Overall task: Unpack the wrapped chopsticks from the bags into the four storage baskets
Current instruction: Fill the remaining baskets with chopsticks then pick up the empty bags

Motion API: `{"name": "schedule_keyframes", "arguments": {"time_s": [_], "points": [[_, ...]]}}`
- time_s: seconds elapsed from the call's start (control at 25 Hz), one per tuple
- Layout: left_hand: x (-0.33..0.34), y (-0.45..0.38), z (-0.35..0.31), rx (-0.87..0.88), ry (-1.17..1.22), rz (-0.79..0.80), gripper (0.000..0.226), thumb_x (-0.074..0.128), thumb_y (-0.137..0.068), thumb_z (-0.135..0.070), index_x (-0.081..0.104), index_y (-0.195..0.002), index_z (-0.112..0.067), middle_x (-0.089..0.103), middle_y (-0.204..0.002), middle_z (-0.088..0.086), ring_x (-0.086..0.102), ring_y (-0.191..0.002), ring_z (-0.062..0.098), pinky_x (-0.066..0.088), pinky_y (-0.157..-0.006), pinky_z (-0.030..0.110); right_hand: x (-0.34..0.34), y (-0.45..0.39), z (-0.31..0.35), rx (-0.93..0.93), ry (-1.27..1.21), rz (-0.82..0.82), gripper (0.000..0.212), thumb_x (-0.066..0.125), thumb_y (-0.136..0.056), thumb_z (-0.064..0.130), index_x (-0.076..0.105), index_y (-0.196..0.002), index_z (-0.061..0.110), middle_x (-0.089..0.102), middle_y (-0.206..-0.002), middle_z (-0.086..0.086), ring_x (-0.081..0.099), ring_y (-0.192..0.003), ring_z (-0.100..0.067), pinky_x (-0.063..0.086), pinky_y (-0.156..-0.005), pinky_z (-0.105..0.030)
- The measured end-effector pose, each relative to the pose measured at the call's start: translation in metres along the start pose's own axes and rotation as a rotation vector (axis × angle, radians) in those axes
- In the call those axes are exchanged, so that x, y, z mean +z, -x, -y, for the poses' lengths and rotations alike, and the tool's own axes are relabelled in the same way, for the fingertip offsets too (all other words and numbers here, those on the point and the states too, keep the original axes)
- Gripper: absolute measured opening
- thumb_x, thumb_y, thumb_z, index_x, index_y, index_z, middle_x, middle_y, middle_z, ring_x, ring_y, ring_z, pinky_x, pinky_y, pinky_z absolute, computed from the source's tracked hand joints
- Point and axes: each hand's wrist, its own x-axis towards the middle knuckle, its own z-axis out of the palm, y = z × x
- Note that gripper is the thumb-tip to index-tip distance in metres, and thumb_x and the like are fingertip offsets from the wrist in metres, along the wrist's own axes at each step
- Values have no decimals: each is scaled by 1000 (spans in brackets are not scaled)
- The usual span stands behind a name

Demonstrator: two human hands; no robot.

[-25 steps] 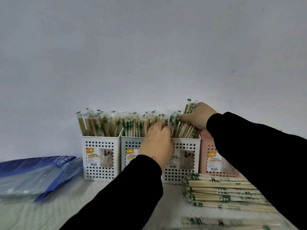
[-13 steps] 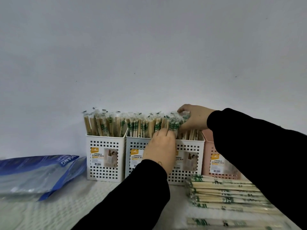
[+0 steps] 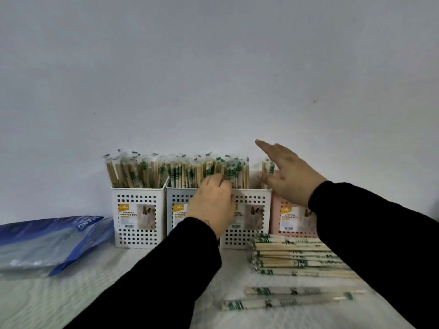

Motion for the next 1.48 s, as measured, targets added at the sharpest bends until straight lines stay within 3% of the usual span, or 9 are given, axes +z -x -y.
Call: {"name": "schedule_keyframes", "arguments": {"time_s": [0.16, 0.32, 0.4, 0.52, 0.84, 0.92, 1.12, 1.36, 1.48], "points": [[-9, 4, -11, 128, -6, 10, 22, 50, -94, -36, 65, -94, -20, 58, -99, -3, 52, -98, 17, 43, -90, 33, 0, 62, -31, 30, -43, -64, 56, 55, -91, 31, 35, -143, 33, 44, -141, 2, 33, -133, -20, 29, -108, -33], [-8, 21, -47, 199, 332, 505, 25, 64, -83, -52, 67, -82, -26, 56, -91, -10, 51, -92, 11, 43, -90, 34, 11, 110, -73, 144, -54, 29, 35, 58, -89, 21, 61, -124, 25, 57, -126, 3, 49, -116, -15, 30, -94, -18], [-6, 34, -66, 266, 333, 687, 31, 68, -76, -57, 68, -88, -29, 55, -93, -13, 51, -93, 9, 41, -94, 30, 16, 125, -95, 252, -105, 57, 23, 59, -89, 23, 67, -111, 27, 61, -116, 3, 53, -105, -13, 33, -88, -18], [-9, 46, -85, 326, 232, 826, 36, 69, -75, -53, 67, -98, -26, 60, -97, -7, 57, -88, 11, 51, -81, 31, 23, 130, -119, 469, -196, 64, 12, 59, -88, 27, 67, -96, 31, 63, -113, 2, 54, -97, -14, 38, -86, -23], [7, 41, -125, 325, -2, 769, 10, 61, -87, -33, 65, -90, -24, 58, -83, -11, 57, -79, 12, 46, -71, 24, 26, 129, -132, 639, -362, 174, 24, 58, -90, 21, 69, -110, 16, 67, -116, -4, 60, -105, -21, 44, -90, -24], [16, 36, -132, 334, -9, 698, 14, 62, -86, -33, 65, -91, -20, 57, -94, -6, 56, -91, 15, 48, -78, 29, 25, 129, -130, 633, -390, 196, 25, 56, -91, 19, 69, -111, 15, 67, -115, -4, 62, -103, -21, 47, -91, -26], [32, 43, -137, 213, 31, 579, 51, 62, -82, -41, 49, -128, -25, 50, -124, -4, 46, -116, 15, 43, -100, 35, 26, 132, -129, 609, -422, 205, 25, 53, -93, 20, 70, -111, 18, 67, -114, -1, 61, -101, -17, 45, -87, -22], [30, 41, -141, 254, -106, 560, 54, 58, -82, -46, 49, -132, -26, 51, -120, -1, 48, -114, 20, 46, -96, 40, 22, 132, -131, 581, -465, 208, 29, 50, -94, 33, 74, -100, 16, 71, -104, -3, 65, -95, -21, 45, -79, -26], [28, 43, -143, 285, -119, 582, 45, 57, -85, -40, 54, -127, -24, 54, -117, 0, 50, -112, 21, 50, -91, 40, 22, 132, -131, 590, -465, 208, 33, 53, -93, 39, 74, -94, 13, 72, -88, -5, 63, -71, -18, 47, -71, -27]]}}
